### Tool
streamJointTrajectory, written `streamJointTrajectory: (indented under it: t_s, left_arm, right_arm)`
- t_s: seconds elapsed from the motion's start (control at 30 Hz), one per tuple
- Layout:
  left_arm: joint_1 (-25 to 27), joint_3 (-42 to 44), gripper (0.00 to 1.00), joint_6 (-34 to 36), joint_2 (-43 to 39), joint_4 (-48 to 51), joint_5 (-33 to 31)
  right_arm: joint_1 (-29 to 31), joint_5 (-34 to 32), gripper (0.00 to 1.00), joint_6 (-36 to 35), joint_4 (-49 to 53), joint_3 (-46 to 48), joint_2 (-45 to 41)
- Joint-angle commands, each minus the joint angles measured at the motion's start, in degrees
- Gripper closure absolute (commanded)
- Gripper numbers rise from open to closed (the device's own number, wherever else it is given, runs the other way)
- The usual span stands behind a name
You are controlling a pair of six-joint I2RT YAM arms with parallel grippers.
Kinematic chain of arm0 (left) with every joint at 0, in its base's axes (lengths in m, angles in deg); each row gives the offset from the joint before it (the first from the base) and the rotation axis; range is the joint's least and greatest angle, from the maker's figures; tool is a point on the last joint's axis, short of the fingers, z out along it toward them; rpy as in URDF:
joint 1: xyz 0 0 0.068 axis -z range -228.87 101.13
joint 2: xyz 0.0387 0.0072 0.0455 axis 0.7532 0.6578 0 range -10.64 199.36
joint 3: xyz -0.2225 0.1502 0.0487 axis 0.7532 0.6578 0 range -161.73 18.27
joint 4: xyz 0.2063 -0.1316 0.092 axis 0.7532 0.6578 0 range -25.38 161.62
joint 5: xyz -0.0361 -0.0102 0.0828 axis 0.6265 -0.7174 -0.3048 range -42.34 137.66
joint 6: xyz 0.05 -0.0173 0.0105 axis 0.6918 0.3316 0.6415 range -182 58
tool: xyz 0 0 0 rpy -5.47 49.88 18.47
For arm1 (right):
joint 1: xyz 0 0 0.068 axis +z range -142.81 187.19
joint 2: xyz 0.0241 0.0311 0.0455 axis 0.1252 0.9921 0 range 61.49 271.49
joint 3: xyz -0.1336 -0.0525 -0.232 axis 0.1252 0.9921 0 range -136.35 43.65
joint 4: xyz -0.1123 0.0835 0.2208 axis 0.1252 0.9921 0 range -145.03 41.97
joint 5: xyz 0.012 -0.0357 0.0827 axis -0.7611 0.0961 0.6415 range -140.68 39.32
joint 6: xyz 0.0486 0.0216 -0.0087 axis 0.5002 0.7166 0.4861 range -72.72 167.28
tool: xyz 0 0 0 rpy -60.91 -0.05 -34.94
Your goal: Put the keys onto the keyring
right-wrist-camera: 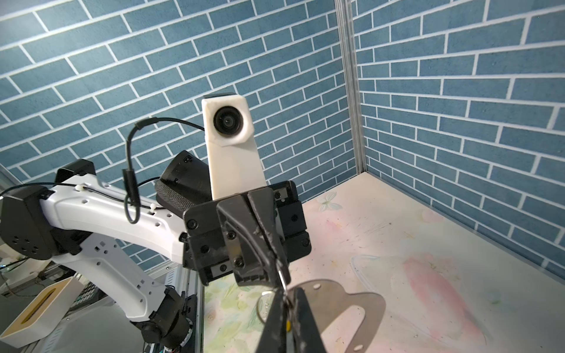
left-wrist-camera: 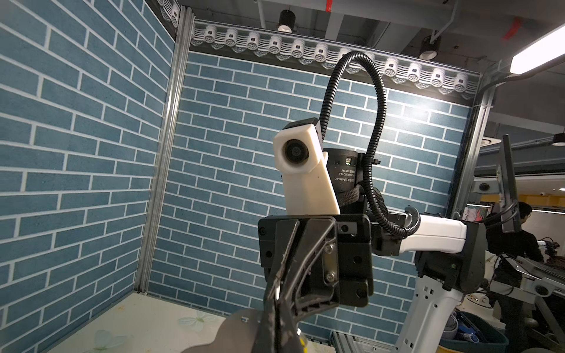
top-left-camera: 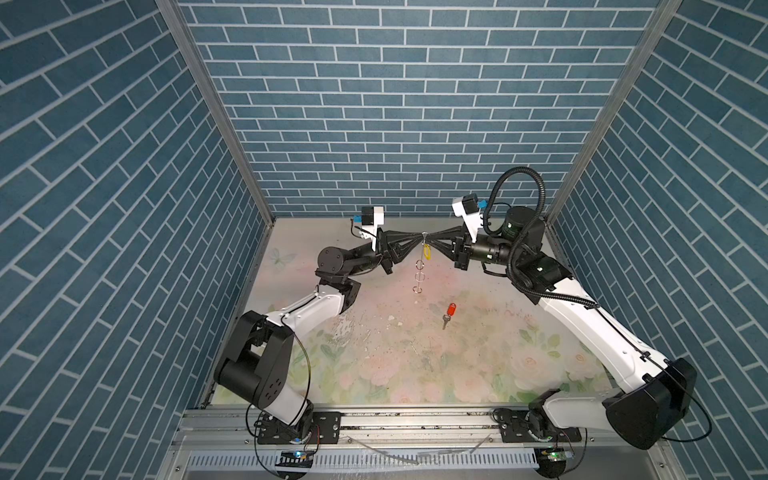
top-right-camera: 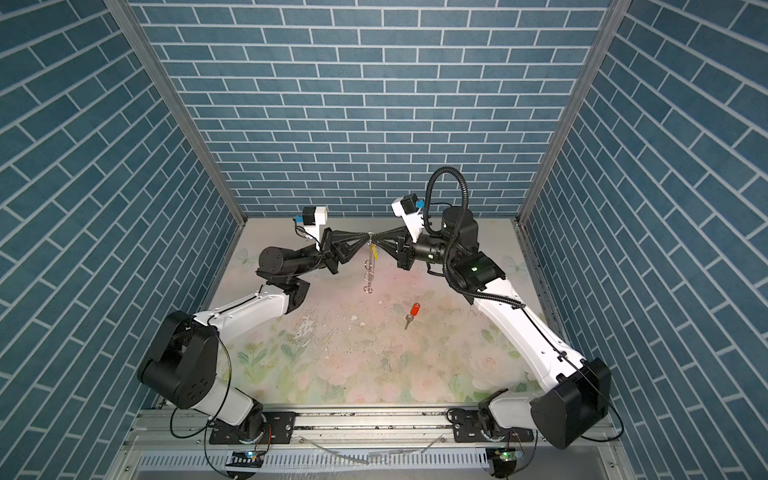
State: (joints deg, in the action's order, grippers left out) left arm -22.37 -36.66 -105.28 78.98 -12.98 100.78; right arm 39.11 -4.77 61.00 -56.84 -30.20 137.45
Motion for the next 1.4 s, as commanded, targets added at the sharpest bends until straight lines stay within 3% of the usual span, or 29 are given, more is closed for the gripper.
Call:
streamJointTrajectory:
  t_s: [0.0,0.3,0.47,0.6,0.67,0.87,0.97,1.2,1.37]
  left_arm:
    - [0.2,-1.6,1.00,-0.3,-0.1,-2.9,0.7]
    - [0.2,-1.5,1.00,-0.5,0.2,-2.8,0.7]
    - [-1.9,-0.1,0.69,-0.7,-1.4,-1.4,-0.1]
    - [-5.4,3.0,0.63,0.6,-6.0,2.2,-0.9]
    - [-5.9,3.5,0.63,5.1,-8.9,10.6,-1.1]
    - [-4.0,-3.0,0.64,30.5,-18.4,58.8,-8.2]
    - [-3.2,-7.8,0.65,37.9,-19.6,76.4,-12.2]
    - [0.4,-15.6,0.65,46.3,-16.0,97.0,-14.0]
    - [5.8,-19.1,0.67,51.2,-11.4,101.6,-13.0]
  right_arm:
    - [-0.1,2.6,0.97,1.9,-3.5,1.2,0.3]
    - [-0.1,5.1,1.00,2.7,-5.1,0.7,0.8]
    - [-0.2,3.2,1.00,-4.4,5.8,-2.6,0.8]
    - [-0.5,1.3,1.00,-13.3,20.4,-7.7,2.1]
    - [-0.6,0.6,1.00,-16.6,26.2,-10.1,3.1]
    - [-0.6,-0.7,1.00,-27.1,45.6,-20.2,8.8]
    - [-0.6,-1.2,1.00,-31.6,54.6,-26.3,12.7]
    - [-0.5,-2.6,1.00,-39.8,67.8,-35.7,19.7]
    - [-0.6,-3.3,1.00,-42.9,73.0,-40.4,22.9]
